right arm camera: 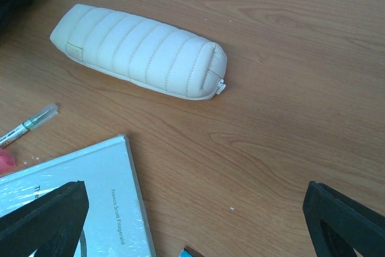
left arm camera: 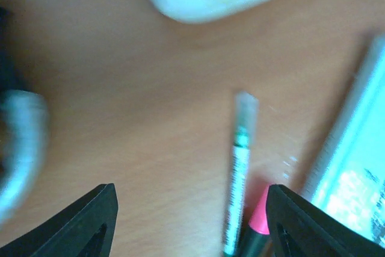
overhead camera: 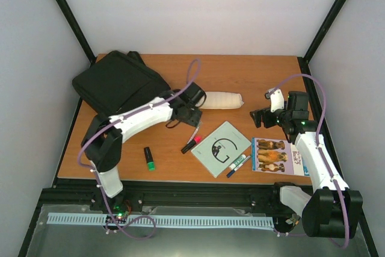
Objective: Pack the student bag
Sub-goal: Move the stationery to the center of the board, then adjust the student bag at the center of the board.
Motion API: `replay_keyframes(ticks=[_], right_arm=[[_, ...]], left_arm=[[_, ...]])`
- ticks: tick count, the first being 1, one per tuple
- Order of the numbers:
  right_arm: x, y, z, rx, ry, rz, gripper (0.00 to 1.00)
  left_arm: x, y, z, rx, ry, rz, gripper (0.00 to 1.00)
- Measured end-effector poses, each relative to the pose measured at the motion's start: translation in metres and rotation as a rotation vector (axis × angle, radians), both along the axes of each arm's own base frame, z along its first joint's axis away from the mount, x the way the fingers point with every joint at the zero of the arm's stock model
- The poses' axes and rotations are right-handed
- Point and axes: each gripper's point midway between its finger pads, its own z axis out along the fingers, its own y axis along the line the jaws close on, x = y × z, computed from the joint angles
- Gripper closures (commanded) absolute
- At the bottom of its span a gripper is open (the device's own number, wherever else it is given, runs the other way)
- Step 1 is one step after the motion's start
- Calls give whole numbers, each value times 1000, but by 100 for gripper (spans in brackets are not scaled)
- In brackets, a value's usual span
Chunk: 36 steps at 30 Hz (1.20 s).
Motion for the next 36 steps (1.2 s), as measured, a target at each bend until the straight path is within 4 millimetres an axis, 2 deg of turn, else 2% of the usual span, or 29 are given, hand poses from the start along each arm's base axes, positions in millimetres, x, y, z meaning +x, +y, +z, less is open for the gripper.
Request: replay_keyframes(ticks=[2, 5, 9, 12, 18, 27, 31, 34, 36], right_arm=[[0, 0, 0, 0, 0, 0, 0], [0, 0, 0, 0, 0, 1, 0], [0, 0, 0, -1, -1, 3, 0], [0, 0, 0, -1, -3, 4, 0], [-1, 0, 1, -5, -7, 7, 0], [-4, 0, -4, -12, 5, 11, 0], [-4, 0, -5, -13, 9, 11, 0], [-5, 0, -5, -13, 10, 11, 0], [-5, 0, -5, -15, 10, 10, 0]], left_arm=[[16, 16, 20, 8, -52, 49, 26], [45, 59, 36, 68, -113, 165, 25], [71, 111, 38, 188, -135, 287, 24], [88, 130, 36, 262, -135, 330, 24], [115, 131, 15, 333, -105, 318, 25], [180, 118, -8, 389, -138, 337, 28], [205, 115, -23, 424, -151, 352, 35], [207, 119, -36, 471, -139, 358, 42], [204, 123, -39, 497, -130, 361, 53]])
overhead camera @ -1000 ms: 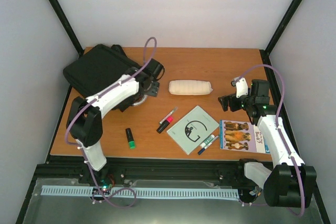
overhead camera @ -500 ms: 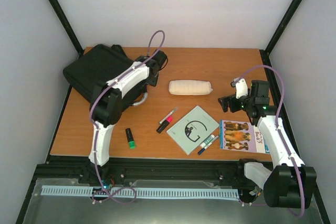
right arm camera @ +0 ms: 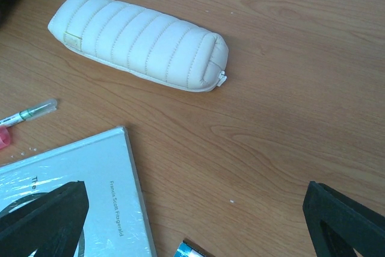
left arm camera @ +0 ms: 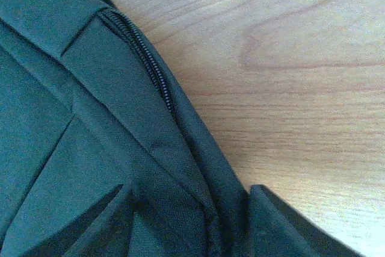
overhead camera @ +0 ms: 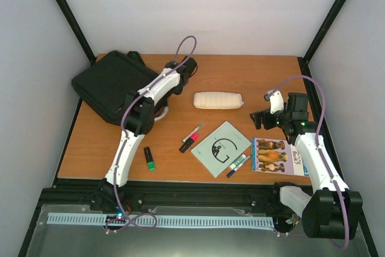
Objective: Pack the student bag
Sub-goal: Adjust the student bag at the center of the board.
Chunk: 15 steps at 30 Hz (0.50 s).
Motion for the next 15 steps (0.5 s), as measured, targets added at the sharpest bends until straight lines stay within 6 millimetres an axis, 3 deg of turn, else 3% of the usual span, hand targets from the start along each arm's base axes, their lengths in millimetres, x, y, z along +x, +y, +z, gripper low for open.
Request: replay_keyframes(ticks=[7, 15], right_arm=[[0, 0, 0, -3, 1, 1, 0], [0, 0, -1, -3, 1, 3, 0]], left_arm=[[-2, 7, 3, 43, -5, 15, 99], [-17, 1, 3, 38, 12, -47, 99]])
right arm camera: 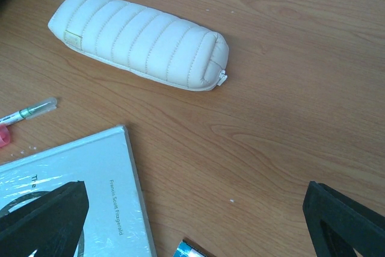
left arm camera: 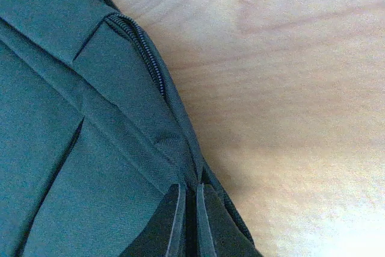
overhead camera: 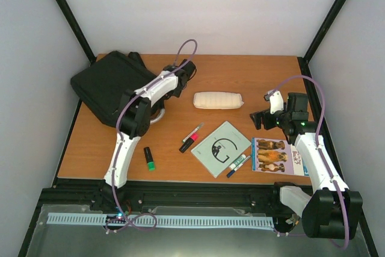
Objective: Pack the student bag
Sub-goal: Adjust the student bag at the center of the board.
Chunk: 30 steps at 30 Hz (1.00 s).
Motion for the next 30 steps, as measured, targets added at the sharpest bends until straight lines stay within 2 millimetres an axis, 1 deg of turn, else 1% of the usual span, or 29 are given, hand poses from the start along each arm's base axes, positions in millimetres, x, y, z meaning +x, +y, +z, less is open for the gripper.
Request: replay_keyframes(ticks=[3, 5, 8, 10, 13, 14, 17, 22, 26, 30], right_arm=[[0, 0, 0, -1, 0, 0, 0], [0, 0, 0, -1, -1, 1, 0], [0, 0, 0, -1, 0, 1, 0], [0, 0, 0, -1, -1, 1, 0], [0, 0, 0, -1, -1, 1, 0], [0, 0, 1, -1, -2, 1, 0], [-1, 1, 2, 1, -6, 3, 0], [-1, 1, 1, 3, -4, 5, 0], [-1, 1, 1, 4, -3, 6, 0], [-1, 1, 1, 5, -2, 7, 0]], left_arm=[[-11, -12, 5, -16, 0, -76, 99], [-25, -29, 8, -33, 5, -155, 99], [-49, -64, 11, -108, 12, -299, 99], [-65, -83, 14, -157, 12, -392, 99], [-82, -107, 18, -224, 17, -508, 99], [-86, -111, 19, -241, 17, -532, 99], [-98, -114, 21, -285, 25, -596, 99], [-123, -107, 24, -320, 53, -653, 99], [-138, -102, 29, -338, 61, -674, 99], [-152, -101, 25, -326, 78, -690, 99]])
